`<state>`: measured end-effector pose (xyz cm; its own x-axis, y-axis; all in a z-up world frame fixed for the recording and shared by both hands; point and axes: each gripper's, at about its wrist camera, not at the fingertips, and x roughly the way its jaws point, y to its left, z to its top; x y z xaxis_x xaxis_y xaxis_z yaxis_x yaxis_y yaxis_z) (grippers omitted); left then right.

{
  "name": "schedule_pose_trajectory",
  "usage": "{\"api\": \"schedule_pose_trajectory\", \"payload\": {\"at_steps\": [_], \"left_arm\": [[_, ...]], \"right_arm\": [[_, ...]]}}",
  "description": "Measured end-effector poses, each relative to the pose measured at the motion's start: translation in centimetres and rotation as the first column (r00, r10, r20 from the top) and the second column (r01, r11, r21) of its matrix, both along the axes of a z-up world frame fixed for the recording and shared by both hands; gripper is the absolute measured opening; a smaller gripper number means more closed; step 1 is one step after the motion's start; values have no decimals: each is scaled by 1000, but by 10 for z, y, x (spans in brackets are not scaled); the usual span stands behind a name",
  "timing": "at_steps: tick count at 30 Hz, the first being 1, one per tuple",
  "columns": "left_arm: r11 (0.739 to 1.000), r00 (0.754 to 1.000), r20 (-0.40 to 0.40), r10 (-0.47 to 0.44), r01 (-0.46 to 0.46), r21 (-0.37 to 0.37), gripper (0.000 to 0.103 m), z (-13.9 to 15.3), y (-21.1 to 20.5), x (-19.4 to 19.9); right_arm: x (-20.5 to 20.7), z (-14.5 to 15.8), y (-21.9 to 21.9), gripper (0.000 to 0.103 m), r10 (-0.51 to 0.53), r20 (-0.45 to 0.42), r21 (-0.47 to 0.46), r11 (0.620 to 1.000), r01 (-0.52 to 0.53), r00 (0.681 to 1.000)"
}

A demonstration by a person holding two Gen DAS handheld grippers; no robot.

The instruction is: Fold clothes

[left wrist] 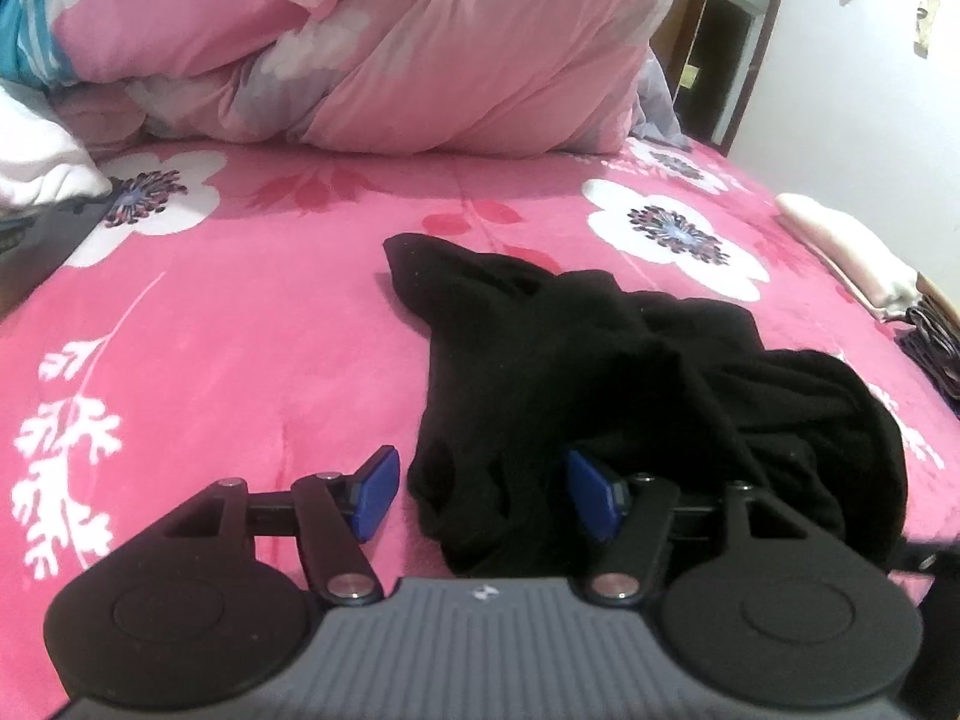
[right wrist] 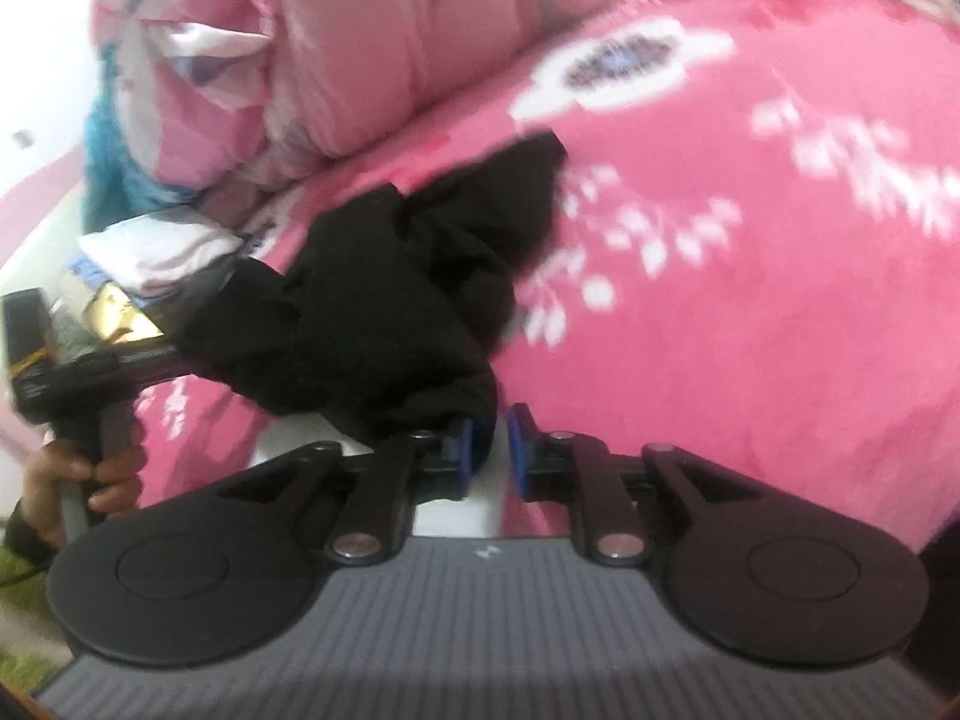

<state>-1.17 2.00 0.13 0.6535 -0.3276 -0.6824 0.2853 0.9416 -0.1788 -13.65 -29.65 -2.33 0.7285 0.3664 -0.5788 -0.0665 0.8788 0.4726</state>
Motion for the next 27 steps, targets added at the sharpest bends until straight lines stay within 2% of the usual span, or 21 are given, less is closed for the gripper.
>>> {"api": "schedule_pose_trajectory", "payload": {"at_steps": [4,9,11,17,18,20,21,22,24,26,27], "left_arm": [[999,999,-15,28,-28,17,61,-4,-3,1],[998,998,-23,66,-66,25,60,-1,5,-10],[996,996,-9,87,-87,26,60,4,12,-18],[992,990,56,126,-125,-24,64,28,35,-45],[992,990,69,120,-118,-43,68,33,36,-49],[994,995,75,72,-65,-83,73,39,32,-49],[995,997,73,39,-32,-97,74,40,28,-48],[994,998,68,3,4,-106,74,40,20,-44],[991,996,62,-63,70,-118,73,39,6,-38],[988,992,70,-101,108,-107,70,36,-9,-30],[989,992,66,-110,116,-96,63,34,-17,-26]], "right_arm": [[13,30,-8,45,41,116,-21,999,-39,992],[69,58,4,59,129,197,-13,992,-129,972],[101,59,16,60,176,167,-1,984,-179,970],[194,21,62,60,258,-72,104,963,-250,963],[202,15,69,58,265,-104,118,960,-253,959],[206,7,78,46,279,-138,140,955,-260,950],[206,4,82,27,278,-149,148,955,-257,949],[203,5,83,14,265,-151,153,958,-243,952],[197,8,84,6,240,-150,165,963,-215,959],[190,16,80,5,213,-122,182,965,-189,969],[187,21,78,5,200,-105,181,967,-179,974]]}}
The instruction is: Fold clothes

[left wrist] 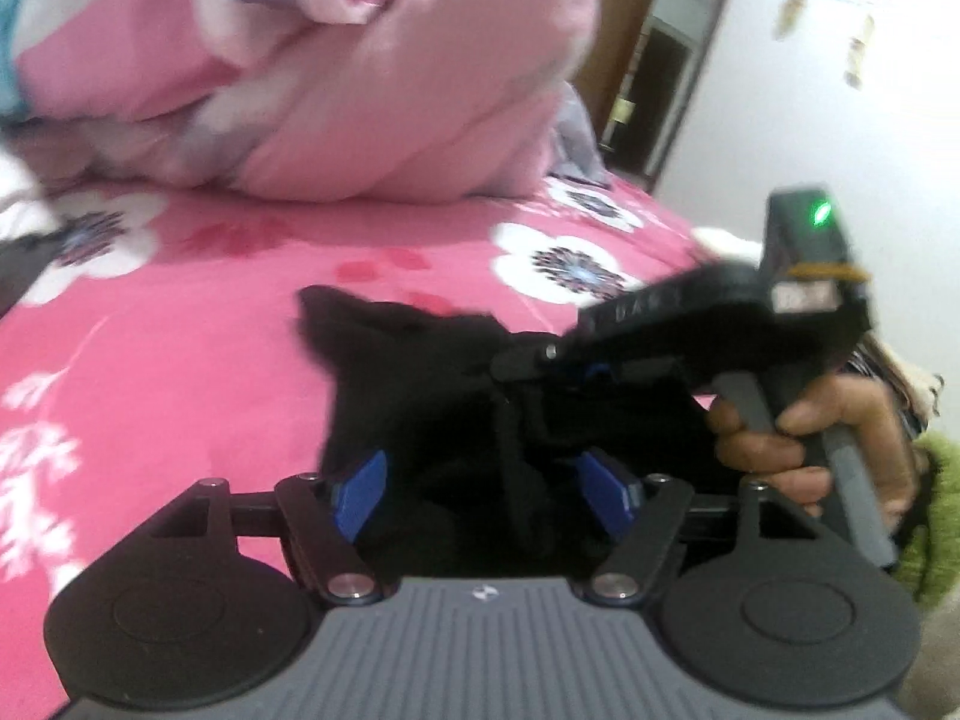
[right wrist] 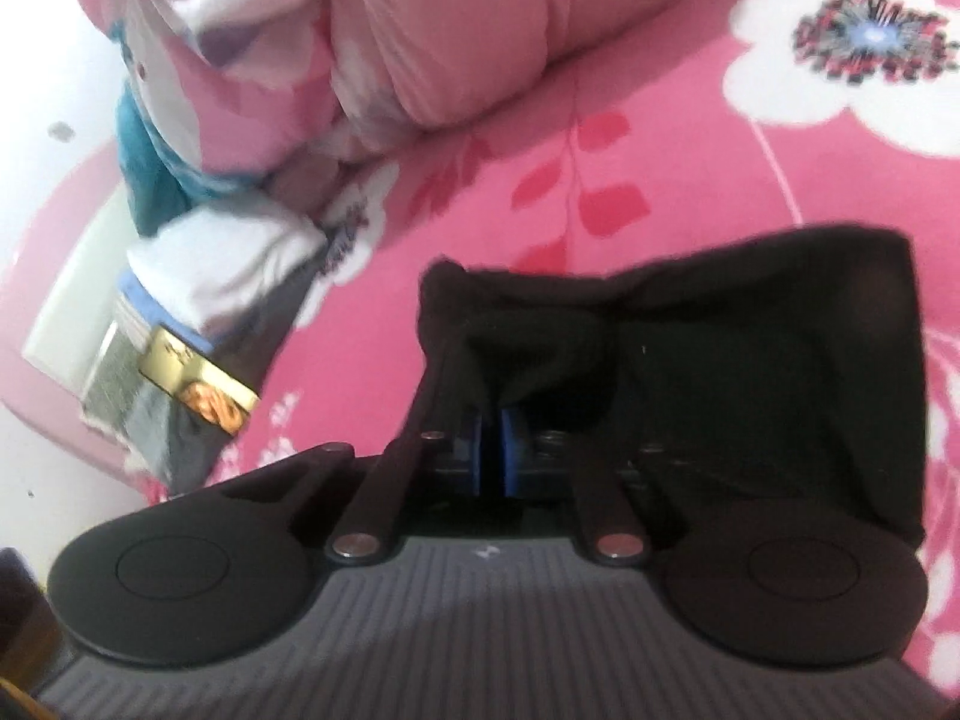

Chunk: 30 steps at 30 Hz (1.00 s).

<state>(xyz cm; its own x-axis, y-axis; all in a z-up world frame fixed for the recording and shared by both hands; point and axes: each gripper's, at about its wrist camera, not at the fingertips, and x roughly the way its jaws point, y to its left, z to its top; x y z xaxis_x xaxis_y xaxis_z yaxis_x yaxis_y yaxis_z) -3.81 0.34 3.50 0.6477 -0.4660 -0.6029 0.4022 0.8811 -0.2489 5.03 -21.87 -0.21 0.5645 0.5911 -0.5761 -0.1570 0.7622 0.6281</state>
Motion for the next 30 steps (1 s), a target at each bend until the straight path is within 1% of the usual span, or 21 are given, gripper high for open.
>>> {"api": "schedule_pose_trajectory", "payload": {"at_steps": [1,2,3,4,5,7,10,12,16,18,22,25,30], "left_arm": [[1000,1000,-2,-9,9,12,52,-2,-7,4],[1000,1000,-5,-16,16,20,46,-4,-13,8],[1000,1000,-7,-20,20,23,36,-7,-17,11],[999,1000,-11,-23,23,26,22,-9,-20,14],[999,1000,-15,-23,23,31,16,-11,-22,16],[999,1000,-21,-23,24,38,9,-13,-24,18],[999,1000,-11,-17,18,31,5,-13,-18,14],[1000,1000,-3,-5,5,26,3,-11,-11,9],[999,999,-7,36,-35,29,3,-10,7,-2],[997,997,-26,68,-67,40,3,-13,18,-6],[990,989,-73,132,-128,53,3,-19,36,-12],[984,980,-105,171,-165,62,3,-23,46,-17],[975,968,-126,216,-208,75,3,-21,56,-17]], "right_arm": [[-3,6,-2,5,-12,18,1,1000,12,1000],[-7,13,-6,4,-23,42,-2,1000,23,999],[-11,20,-10,4,-39,68,-7,999,40,997],[-14,27,-13,4,-54,95,-12,998,56,994],[-17,35,-18,4,-74,124,-16,997,76,990],[-22,46,-32,4,-119,166,-22,992,125,979],[-26,59,-59,4,-192,204,-10,980,198,960],[-30,64,-84,4,-253,215,10,966,257,943],[-44,61,-136,4,-383,221,50,923,382,897],[-56,57,-161,4,-447,211,83,894,439,869],[-84,36,-199,3,-538,164,123,843,524,827],[-104,10,-218,3,-593,102,141,803,579,798],[-140,-34,-239,3,-685,-7,212,711,670,729]]}}
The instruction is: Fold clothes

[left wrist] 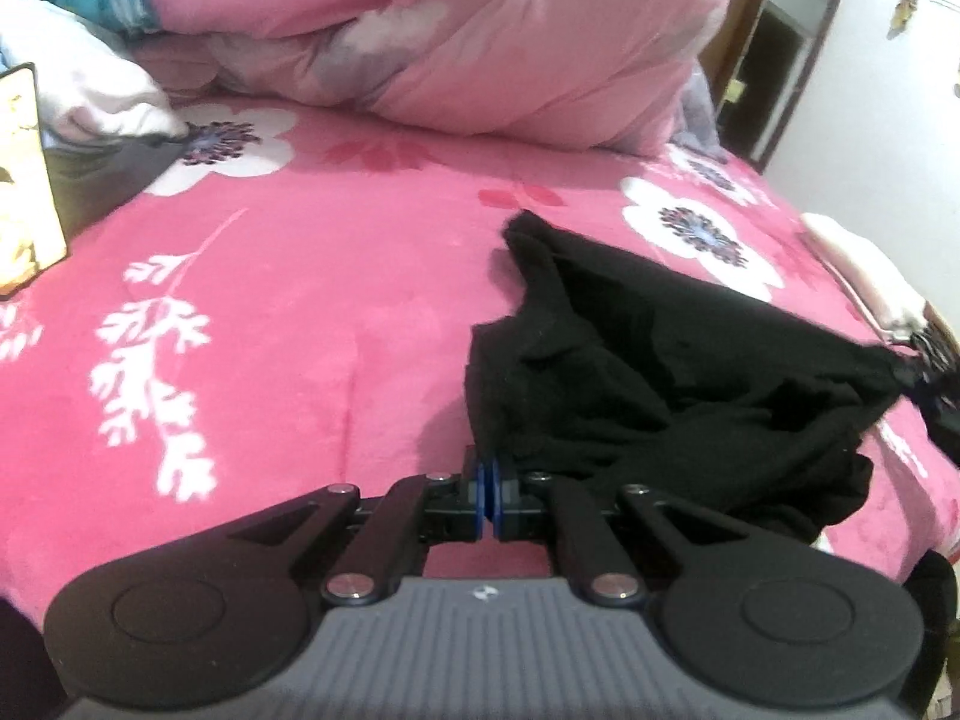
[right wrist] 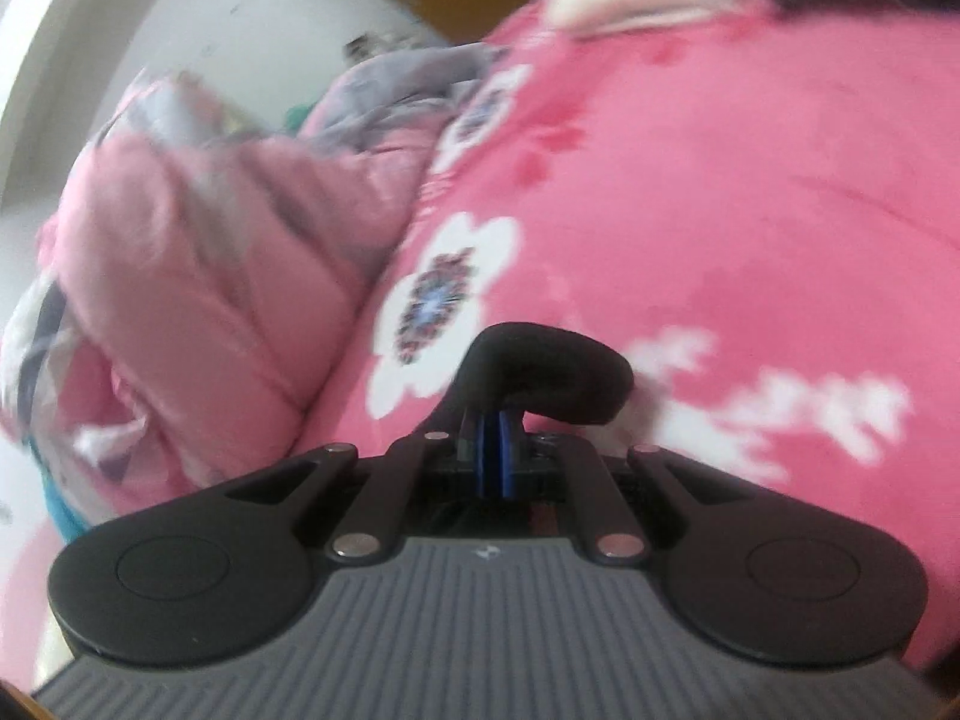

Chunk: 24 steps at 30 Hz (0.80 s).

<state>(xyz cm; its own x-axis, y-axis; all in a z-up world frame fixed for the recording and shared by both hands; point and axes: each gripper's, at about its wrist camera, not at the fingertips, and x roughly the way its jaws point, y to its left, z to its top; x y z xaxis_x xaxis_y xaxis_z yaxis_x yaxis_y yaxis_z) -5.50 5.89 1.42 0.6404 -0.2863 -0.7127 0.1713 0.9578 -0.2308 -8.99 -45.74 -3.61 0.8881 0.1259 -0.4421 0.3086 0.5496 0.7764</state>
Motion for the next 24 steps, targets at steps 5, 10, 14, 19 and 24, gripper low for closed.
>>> {"api": "schedule_pose_trajectory", "payload": {"at_steps": [5,10,14,19,24], "left_arm": [[1000,999,-40,9,-8,21,4,-3,5,8],[992,990,-139,10,-27,-125,39,-12,19,7],[983,992,-123,42,-62,-170,46,-11,31,0],[984,997,-56,53,-62,-167,80,-1,35,-1],[985,996,-76,-40,27,-169,93,-6,13,21]], "right_arm": [[-14,-20,-13,7,-39,-38,21,999,40,999],[-39,-4,-30,45,-59,-40,-43,997,58,997],[-47,27,-29,51,8,-31,-193,981,-14,999],[4,55,22,61,271,-48,-349,897,-270,961],[96,68,120,68,551,-119,-475,699,-535,826]]}}
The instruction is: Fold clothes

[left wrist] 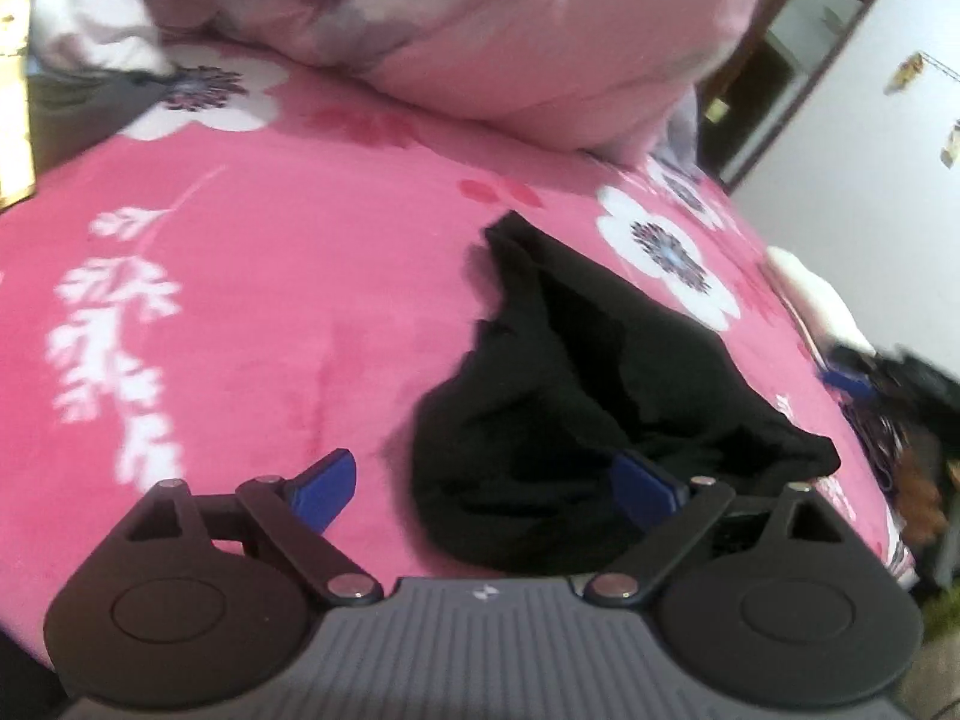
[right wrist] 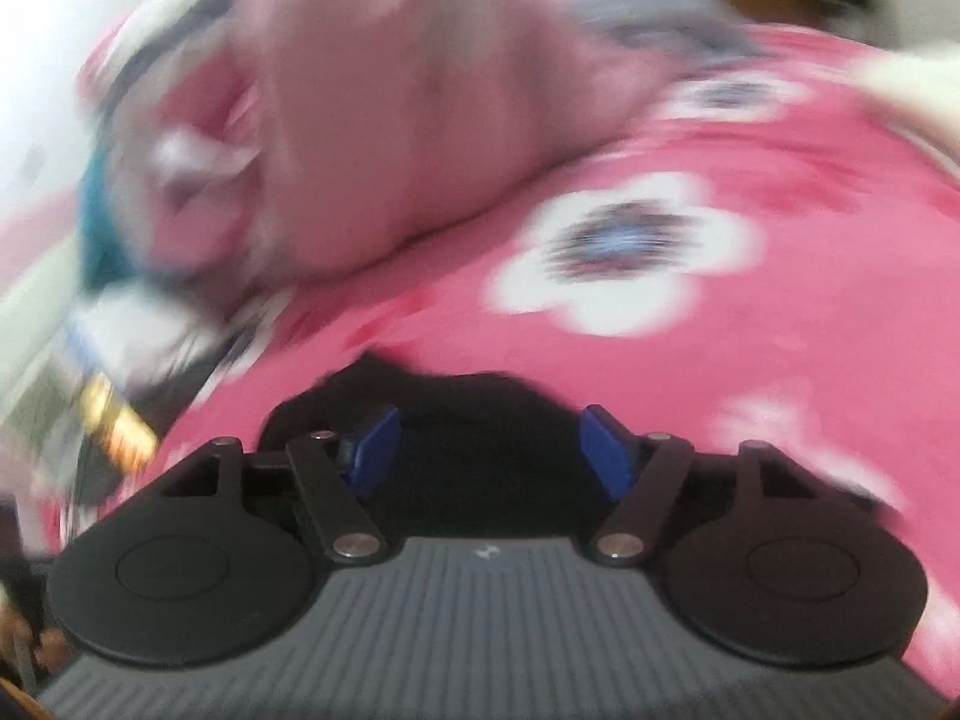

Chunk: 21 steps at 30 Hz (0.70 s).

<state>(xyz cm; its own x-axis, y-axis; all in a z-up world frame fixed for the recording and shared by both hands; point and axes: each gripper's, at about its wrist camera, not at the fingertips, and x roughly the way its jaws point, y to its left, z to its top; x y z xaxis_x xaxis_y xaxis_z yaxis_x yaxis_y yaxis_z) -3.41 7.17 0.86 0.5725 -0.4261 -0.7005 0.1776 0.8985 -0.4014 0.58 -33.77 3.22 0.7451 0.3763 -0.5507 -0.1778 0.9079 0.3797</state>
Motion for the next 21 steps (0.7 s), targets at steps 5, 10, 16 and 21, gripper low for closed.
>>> {"api": "schedule_pose_trajectory", "payload": {"at_steps": [5,10,16,21], "left_arm": [[999,1000,-8,-4,4,52,79,-15,-18,7],[997,1000,13,17,-18,78,49,-27,-24,2],[993,996,46,78,-82,85,4,-29,-16,0],[988,987,139,81,-98,116,4,-10,-10,10]], "right_arm": [[97,-10,95,70,190,-107,-213,954,-209,976],[162,-37,161,74,281,-231,-349,870,-349,931],[153,-50,192,23,325,-268,-423,806,-414,907],[130,-18,152,5,187,-178,-424,871,-247,966]]}}
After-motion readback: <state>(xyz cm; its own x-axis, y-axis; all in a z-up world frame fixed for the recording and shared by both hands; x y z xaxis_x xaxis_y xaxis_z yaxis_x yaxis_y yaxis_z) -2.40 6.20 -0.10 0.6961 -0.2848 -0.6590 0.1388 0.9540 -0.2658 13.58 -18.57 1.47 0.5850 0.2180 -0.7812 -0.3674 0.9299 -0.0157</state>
